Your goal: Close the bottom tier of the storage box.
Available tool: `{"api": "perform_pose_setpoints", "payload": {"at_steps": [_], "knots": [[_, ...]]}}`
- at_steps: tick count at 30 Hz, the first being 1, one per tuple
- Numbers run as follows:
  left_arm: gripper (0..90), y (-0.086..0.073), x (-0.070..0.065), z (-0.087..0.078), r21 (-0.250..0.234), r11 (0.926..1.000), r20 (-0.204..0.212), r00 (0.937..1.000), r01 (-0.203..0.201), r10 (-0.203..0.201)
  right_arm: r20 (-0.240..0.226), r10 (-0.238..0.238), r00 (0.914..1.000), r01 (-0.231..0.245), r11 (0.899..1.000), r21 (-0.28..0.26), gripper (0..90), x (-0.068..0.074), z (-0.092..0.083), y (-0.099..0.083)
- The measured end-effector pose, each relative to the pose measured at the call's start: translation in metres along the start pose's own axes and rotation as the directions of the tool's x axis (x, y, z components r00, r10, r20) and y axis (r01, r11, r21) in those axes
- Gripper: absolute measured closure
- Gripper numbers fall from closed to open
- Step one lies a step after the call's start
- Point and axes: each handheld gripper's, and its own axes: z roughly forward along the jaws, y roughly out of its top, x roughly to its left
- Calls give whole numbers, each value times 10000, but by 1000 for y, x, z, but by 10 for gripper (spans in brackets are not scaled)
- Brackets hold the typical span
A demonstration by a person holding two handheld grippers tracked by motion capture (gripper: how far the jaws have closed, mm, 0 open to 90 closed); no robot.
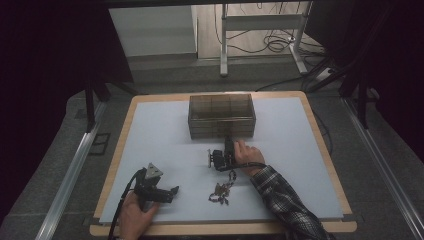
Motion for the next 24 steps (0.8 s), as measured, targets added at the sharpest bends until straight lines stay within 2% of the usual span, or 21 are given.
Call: {"api": "perform_pose_setpoints", "payload": {"at_steps": [10, 18, 24], "knots": [[0, 0, 0, 0, 0, 10000, 0, 10000, -2, 2, 14, -3, 10000, 3, 10000, -54, 706, 0, 3, 0], [0, 0, 0, 0, 0, 10000, 1, 10000, 0, 0, 341, -101, 9994, 107, 9998, -189, 757, 0, 5, 2], [0, 0, 0, 0, 1, 10000, 0, 10000, -3, 3, 407, -191, 9990, 201, 9995, -256, 778, -1, 6, 4]]}}
